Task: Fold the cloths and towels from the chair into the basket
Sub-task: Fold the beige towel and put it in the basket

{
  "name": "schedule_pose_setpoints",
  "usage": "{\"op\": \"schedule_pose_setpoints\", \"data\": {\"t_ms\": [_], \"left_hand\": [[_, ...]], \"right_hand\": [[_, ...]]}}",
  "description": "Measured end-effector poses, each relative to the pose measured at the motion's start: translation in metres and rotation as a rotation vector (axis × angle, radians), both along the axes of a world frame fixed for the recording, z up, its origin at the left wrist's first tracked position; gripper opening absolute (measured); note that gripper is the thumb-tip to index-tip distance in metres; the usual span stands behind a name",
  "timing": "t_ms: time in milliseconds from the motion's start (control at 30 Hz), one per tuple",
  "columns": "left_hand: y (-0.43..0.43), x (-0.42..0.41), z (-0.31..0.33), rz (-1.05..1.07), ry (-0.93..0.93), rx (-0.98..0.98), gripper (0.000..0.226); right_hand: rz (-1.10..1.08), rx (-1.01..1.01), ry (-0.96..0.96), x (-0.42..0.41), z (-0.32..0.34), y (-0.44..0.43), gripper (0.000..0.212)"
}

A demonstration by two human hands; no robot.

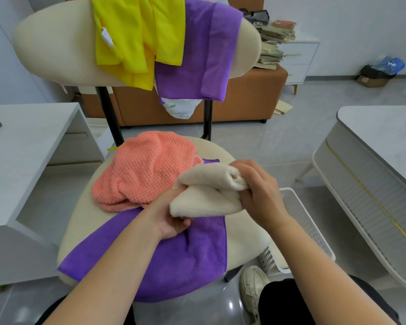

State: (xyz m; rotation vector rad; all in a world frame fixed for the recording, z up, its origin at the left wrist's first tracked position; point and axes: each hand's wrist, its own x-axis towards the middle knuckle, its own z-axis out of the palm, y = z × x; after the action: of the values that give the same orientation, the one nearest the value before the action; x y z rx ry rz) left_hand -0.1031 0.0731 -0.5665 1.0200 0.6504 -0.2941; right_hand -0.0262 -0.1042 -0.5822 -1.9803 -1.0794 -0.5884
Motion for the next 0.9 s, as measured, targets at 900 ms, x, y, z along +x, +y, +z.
{"op": "schedule_pose_setpoints", "data": {"t_ms": [900], "left_hand": [[-0.201, 0.152, -0.060, -0.269, -0.020, 0.635, 0.067]], "right_hand": [[-0.750, -0.260, 1.021, 0.120, -0.043, -0.194, 0.045]]}}
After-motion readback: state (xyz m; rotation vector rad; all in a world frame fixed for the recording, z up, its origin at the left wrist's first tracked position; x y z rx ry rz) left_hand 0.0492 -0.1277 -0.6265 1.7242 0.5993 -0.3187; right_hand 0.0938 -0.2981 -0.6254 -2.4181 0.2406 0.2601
